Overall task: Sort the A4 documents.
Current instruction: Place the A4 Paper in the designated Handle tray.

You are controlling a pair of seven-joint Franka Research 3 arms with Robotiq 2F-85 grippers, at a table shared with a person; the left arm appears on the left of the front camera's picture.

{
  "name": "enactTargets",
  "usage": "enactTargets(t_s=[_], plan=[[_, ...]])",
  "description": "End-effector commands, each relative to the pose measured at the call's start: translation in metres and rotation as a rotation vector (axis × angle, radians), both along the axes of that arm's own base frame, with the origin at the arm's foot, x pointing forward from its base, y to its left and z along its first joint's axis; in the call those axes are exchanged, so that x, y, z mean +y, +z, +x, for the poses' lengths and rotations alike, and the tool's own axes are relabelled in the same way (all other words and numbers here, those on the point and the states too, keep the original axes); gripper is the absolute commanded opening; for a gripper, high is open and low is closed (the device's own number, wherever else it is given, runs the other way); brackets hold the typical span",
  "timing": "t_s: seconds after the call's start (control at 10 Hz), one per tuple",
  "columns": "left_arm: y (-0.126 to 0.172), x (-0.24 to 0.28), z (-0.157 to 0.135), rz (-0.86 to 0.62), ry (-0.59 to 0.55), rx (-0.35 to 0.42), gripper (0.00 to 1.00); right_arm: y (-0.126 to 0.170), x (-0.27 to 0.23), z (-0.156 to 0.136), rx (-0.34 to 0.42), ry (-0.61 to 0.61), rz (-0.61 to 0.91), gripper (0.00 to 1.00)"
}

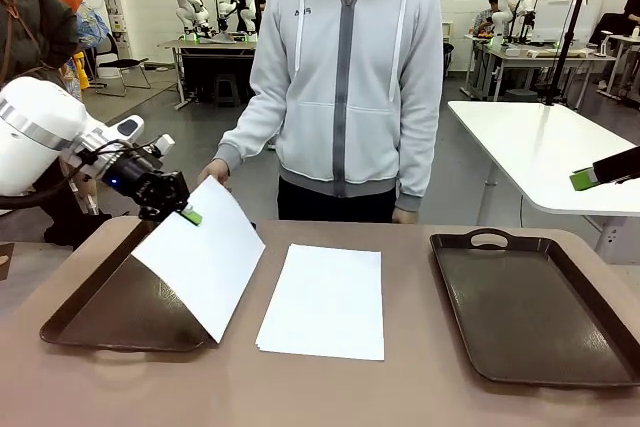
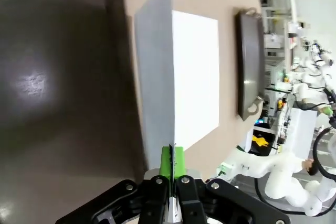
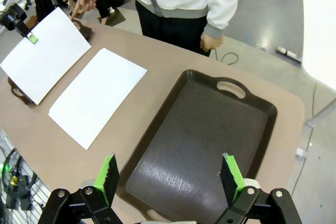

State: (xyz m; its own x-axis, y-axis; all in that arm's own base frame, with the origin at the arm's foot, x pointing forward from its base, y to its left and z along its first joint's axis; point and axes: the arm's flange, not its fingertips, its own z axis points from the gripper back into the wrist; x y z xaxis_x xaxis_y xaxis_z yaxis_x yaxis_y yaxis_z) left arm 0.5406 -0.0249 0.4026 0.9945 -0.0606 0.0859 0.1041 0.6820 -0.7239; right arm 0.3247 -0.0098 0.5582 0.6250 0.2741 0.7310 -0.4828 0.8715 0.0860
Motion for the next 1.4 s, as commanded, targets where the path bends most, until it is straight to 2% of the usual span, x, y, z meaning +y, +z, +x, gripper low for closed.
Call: enactTargets(t_s=[0.0, 0.3, 1.0, 1.3], plan=[[0.014, 0.018, 0.002, 0.114, 0.027, 0.016, 0.01, -0.001, -0.001, 0.000, 0.002, 0.007, 0.012, 1.00], [0.006, 0.037, 0.004, 0.165, 0.015, 0.054, 0.01, -0.001, -0.001, 0.000, 0.002, 0.007, 0.012, 1.00], [-0.041, 0.061, 0.004, 0.326, 0.160, 0.074, 0.01, -0.001, -0.001, 0.000, 0.002, 0.007, 0.012, 1.00], [-0.054, 0.067, 0.009, 0.382, 0.177, 0.096, 0.01, -0.001, -0.001, 0.000, 0.002, 0.007, 0.012, 1.00]])
